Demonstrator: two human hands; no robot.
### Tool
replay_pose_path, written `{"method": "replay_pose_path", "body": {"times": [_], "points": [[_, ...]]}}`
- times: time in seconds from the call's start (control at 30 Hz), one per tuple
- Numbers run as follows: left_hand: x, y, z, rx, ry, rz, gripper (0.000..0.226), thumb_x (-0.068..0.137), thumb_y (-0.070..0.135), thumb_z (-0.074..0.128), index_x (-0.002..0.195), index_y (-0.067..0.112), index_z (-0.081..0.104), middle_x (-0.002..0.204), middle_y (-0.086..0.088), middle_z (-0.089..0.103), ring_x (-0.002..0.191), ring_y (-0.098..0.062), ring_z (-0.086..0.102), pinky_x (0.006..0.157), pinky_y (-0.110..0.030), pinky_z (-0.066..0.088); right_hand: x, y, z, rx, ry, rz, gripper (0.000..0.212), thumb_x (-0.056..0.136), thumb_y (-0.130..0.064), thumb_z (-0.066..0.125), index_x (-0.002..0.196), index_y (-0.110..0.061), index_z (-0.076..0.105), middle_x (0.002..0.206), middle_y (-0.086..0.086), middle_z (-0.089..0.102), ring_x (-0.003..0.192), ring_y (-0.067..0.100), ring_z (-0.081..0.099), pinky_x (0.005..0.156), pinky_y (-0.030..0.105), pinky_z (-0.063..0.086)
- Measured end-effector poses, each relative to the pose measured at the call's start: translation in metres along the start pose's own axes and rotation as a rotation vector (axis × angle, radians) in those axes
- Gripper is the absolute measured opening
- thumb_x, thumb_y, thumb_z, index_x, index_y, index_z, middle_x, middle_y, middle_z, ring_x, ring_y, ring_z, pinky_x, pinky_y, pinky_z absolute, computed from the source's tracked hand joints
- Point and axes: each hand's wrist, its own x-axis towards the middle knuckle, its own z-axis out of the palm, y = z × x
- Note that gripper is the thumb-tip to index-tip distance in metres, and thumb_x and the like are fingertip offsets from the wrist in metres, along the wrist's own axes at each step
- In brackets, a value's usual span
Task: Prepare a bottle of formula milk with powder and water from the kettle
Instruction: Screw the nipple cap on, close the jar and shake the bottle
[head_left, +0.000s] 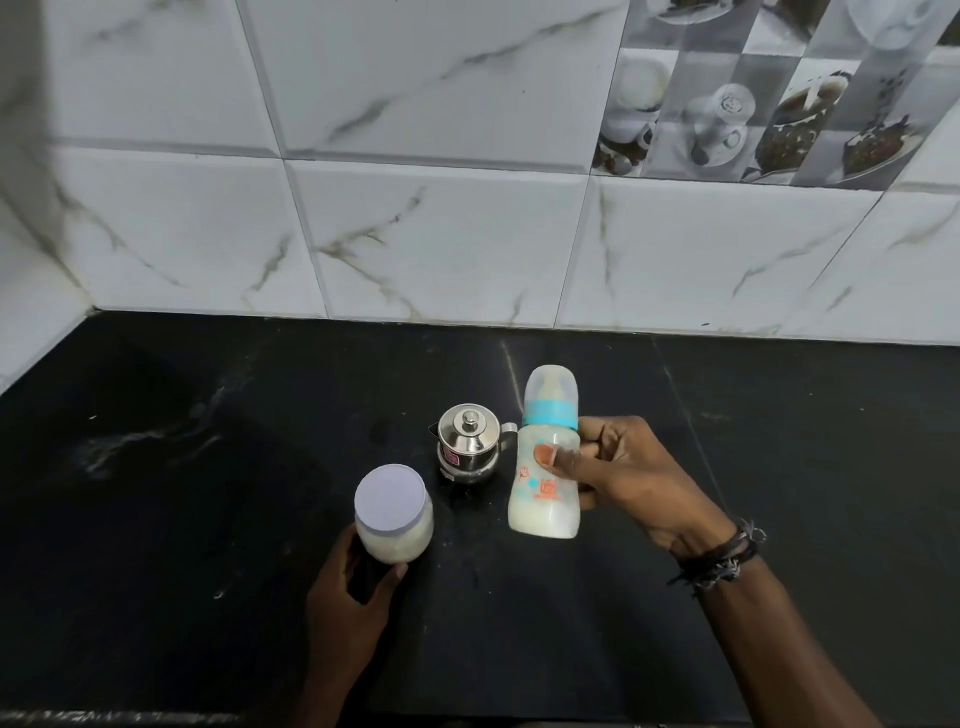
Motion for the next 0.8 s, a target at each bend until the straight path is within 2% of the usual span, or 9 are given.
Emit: {"method": "replay_pose_path", "body": {"times": [0.13, 0.27, 0.43, 0.57, 0.7, 0.8], "points": [[0.0001, -0.0003, 0.0005, 0.000, 0.001, 0.000, 0.071, 0.072, 0.015, 0.084, 0.136, 0.020, 0.052, 0.131, 0.003, 0.061, 0.118, -0.012, 0.058, 0.098, -0.031, 0.046, 0.0021, 0.0004, 0.0010, 0.057, 0.074, -0.038, 0.030, 0.082, -0.019, 0.070, 0.109, -0.006, 0.070, 0.097, 0.010, 0.078, 0.091, 0.023, 0.076, 0.067, 0.029, 0.061], [0.0005, -0.0006, 0.0004, -0.006, 0.001, -0.011, 0.071, 0.072, 0.016, 0.085, 0.135, 0.022, 0.053, 0.129, 0.004, 0.062, 0.117, -0.011, 0.059, 0.098, -0.031, 0.047, 0.0001, 0.0010, 0.0044, 0.008, -0.016, 0.005, 0.037, 0.079, -0.022, 0.072, 0.112, -0.005, 0.069, 0.100, 0.012, 0.077, 0.095, 0.025, 0.075, 0.072, 0.035, 0.062], [-0.0006, 0.0006, 0.0003, 0.000, 0.009, 0.006, 0.070, 0.072, 0.014, 0.084, 0.134, 0.021, 0.053, 0.127, 0.005, 0.062, 0.116, -0.011, 0.059, 0.095, -0.026, 0.046, 0.0019, -0.0007, 0.0036, 0.054, 0.074, -0.033, 0.038, 0.078, -0.024, 0.070, 0.111, -0.005, 0.069, 0.097, 0.010, 0.078, 0.090, 0.022, 0.076, 0.065, 0.028, 0.061], [0.0005, -0.0012, 0.0006, 0.001, 0.006, 0.008, 0.071, 0.071, 0.015, 0.085, 0.134, 0.023, 0.053, 0.129, 0.004, 0.062, 0.117, -0.012, 0.059, 0.098, -0.032, 0.048, -0.0013, -0.0014, 0.0011, -0.003, -0.012, 0.014, 0.035, 0.081, -0.020, 0.072, 0.112, -0.005, 0.070, 0.100, 0.011, 0.077, 0.093, 0.025, 0.075, 0.069, 0.033, 0.062], [-0.0001, -0.0022, 0.0004, -0.004, 0.000, 0.004, 0.071, 0.072, 0.016, 0.084, 0.135, 0.022, 0.052, 0.129, 0.006, 0.061, 0.117, -0.010, 0.058, 0.099, -0.032, 0.047, 0.0007, -0.0008, 0.0008, 0.057, 0.087, -0.030, 0.030, 0.083, -0.018, 0.070, 0.110, -0.004, 0.070, 0.098, 0.012, 0.078, 0.091, 0.024, 0.076, 0.068, 0.032, 0.062], [0.0003, -0.0026, 0.0005, -0.014, 0.001, 0.002, 0.071, 0.071, 0.016, 0.085, 0.134, 0.024, 0.053, 0.129, 0.006, 0.061, 0.117, -0.010, 0.059, 0.099, -0.033, 0.047, -0.0012, 0.0000, 0.0029, 0.029, 0.037, 0.011, 0.036, 0.078, -0.023, 0.071, 0.110, -0.005, 0.070, 0.100, 0.012, 0.077, 0.093, 0.024, 0.075, 0.070, 0.034, 0.062]]}}
